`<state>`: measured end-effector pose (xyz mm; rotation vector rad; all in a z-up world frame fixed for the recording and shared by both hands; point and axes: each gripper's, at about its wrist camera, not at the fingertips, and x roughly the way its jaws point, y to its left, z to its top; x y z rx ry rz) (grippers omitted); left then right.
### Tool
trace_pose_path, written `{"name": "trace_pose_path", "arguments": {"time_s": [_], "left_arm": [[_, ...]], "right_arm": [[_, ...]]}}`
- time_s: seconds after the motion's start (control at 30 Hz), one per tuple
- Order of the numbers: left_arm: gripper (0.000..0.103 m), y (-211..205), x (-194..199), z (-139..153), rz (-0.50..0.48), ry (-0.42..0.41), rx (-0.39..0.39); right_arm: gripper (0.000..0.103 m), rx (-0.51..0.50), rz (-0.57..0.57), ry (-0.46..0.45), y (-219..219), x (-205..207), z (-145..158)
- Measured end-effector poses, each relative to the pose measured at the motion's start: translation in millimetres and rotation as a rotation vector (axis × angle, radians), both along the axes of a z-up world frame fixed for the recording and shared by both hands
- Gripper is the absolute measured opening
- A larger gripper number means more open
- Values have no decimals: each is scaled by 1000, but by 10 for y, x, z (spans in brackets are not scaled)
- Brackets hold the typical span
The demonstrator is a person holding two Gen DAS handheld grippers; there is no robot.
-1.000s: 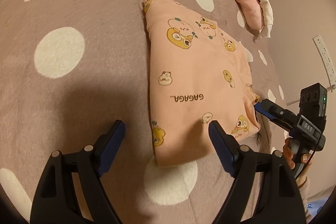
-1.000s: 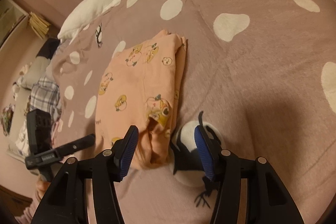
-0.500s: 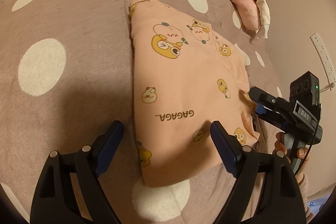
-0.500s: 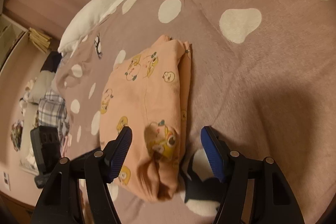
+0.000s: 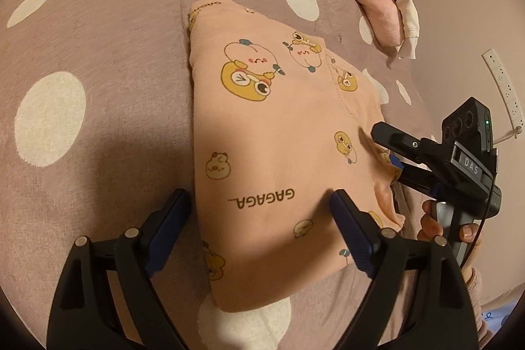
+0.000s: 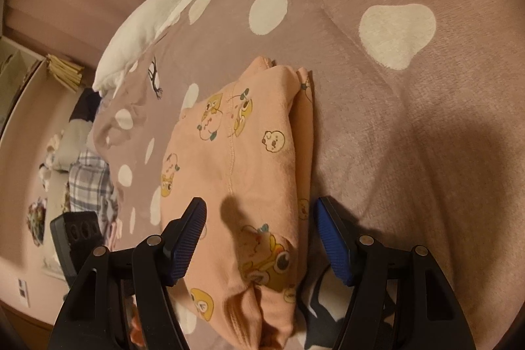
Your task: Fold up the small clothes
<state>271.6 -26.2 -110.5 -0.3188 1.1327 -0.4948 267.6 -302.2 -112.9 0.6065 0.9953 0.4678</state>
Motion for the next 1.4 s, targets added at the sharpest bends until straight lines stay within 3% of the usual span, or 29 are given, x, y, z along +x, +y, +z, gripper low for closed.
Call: {"name": "trace_pose_path", "arguments": {"time_s": [0.87,1.4], "left_arm": [[99,-178,105,-15,-3,-4,-15],[100,-201,127,-18,-6,0,0]], "right_arm": [[69,13,20,-23,165,131,-21],[69,23,19,-16,162,137,-30]]}}
